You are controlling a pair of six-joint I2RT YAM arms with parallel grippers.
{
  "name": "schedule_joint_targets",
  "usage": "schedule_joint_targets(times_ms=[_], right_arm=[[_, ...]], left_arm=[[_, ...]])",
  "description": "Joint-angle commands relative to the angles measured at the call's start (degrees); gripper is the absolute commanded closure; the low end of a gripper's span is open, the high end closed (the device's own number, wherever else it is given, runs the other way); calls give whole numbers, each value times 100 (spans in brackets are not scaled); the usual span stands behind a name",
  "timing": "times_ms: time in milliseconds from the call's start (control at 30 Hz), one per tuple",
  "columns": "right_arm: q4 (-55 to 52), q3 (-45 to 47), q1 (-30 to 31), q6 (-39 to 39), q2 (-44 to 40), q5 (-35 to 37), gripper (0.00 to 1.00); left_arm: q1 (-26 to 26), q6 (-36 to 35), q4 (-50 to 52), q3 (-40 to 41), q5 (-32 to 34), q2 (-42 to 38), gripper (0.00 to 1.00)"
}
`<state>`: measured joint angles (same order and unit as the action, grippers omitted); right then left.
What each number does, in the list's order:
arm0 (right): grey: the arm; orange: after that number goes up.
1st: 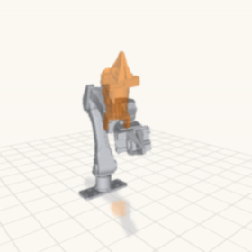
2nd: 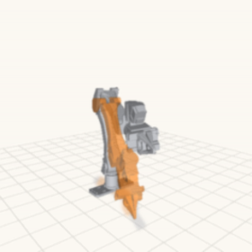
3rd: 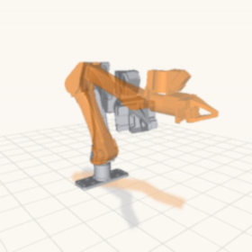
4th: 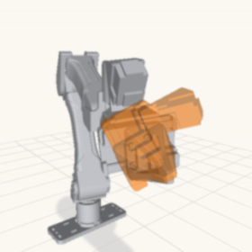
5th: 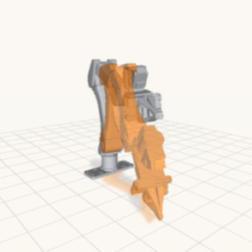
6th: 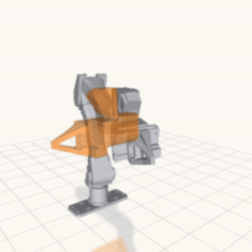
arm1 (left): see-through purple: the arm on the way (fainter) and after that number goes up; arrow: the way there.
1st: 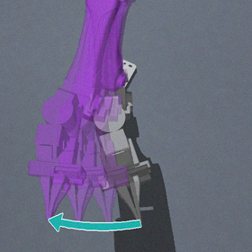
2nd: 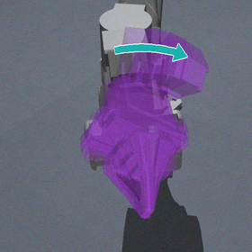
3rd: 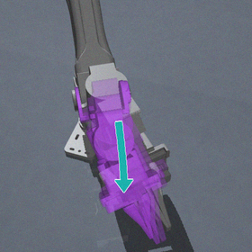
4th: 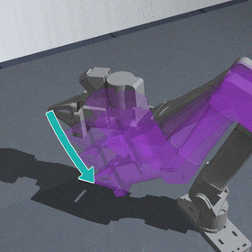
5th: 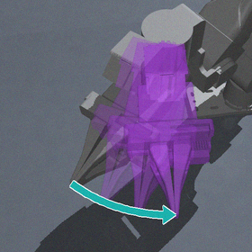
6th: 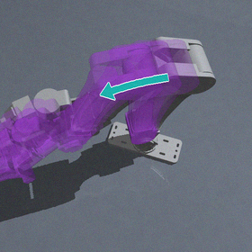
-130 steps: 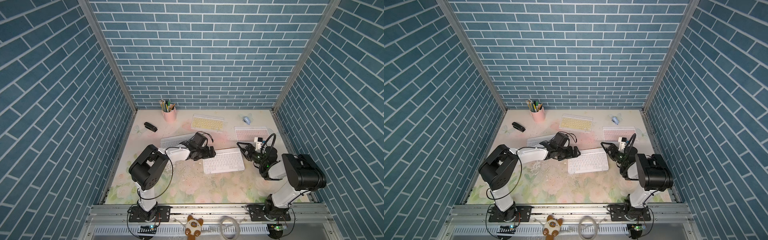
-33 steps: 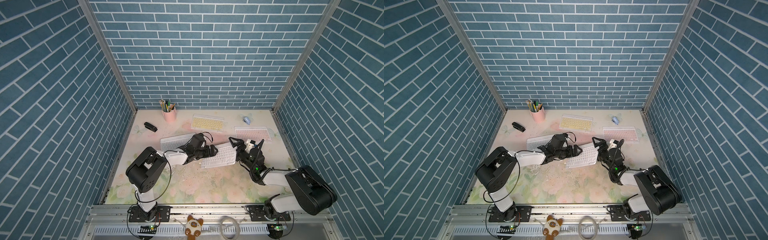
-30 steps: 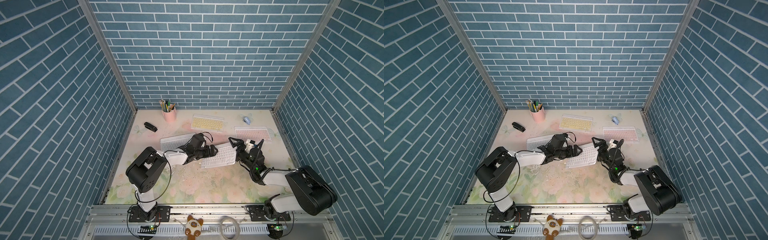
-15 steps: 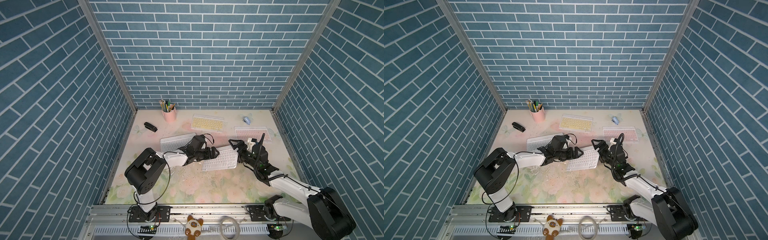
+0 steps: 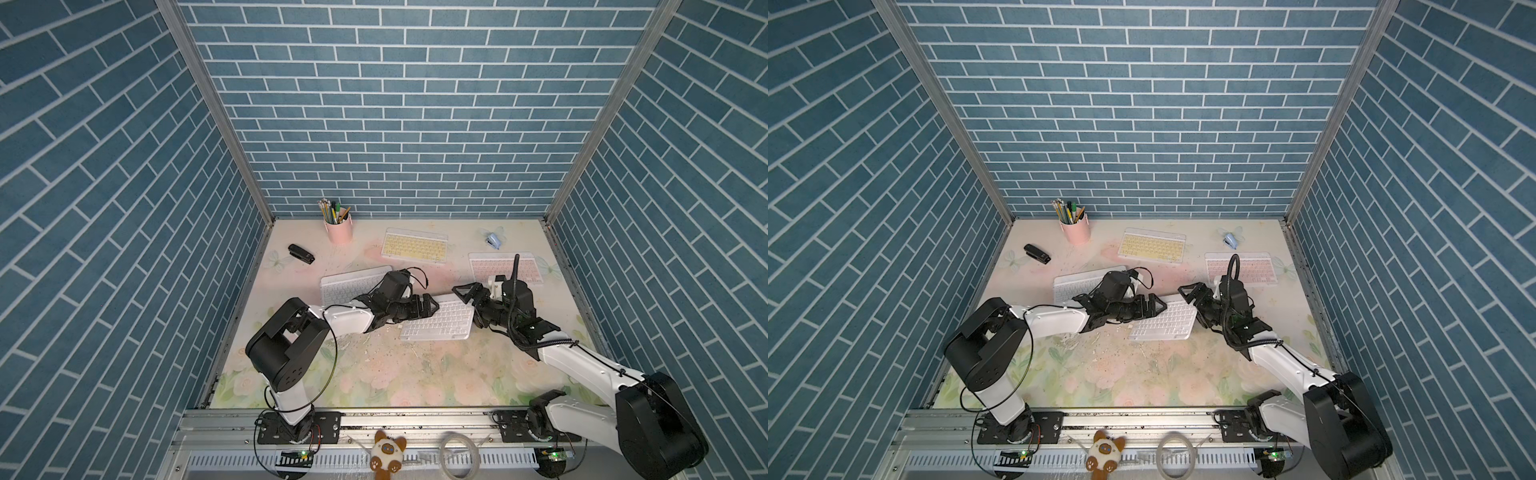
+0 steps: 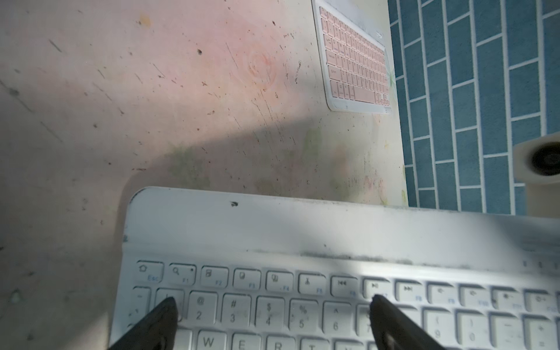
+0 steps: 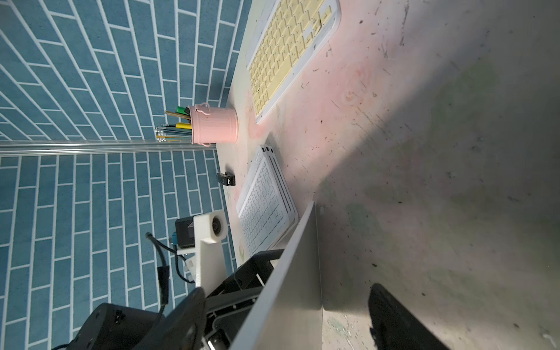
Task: Stack the numeric keypads
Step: Pick up the numeric keypad from the center of the board.
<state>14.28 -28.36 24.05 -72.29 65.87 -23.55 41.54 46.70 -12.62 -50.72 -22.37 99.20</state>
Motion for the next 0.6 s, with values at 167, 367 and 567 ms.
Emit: schedule_joint_targets(times_ms=[167, 367, 567], right_arm=[[-295, -12, -252, 248, -290, -575, 16], [214, 140, -270, 15, -252, -791, 17], [123, 164, -270, 92, -100, -822, 25]], left_arm=[[30, -37, -21, 58, -24, -81, 0], [42, -29, -12, 5, -31, -29, 0], [41, -23, 21, -26, -35, -31, 1]])
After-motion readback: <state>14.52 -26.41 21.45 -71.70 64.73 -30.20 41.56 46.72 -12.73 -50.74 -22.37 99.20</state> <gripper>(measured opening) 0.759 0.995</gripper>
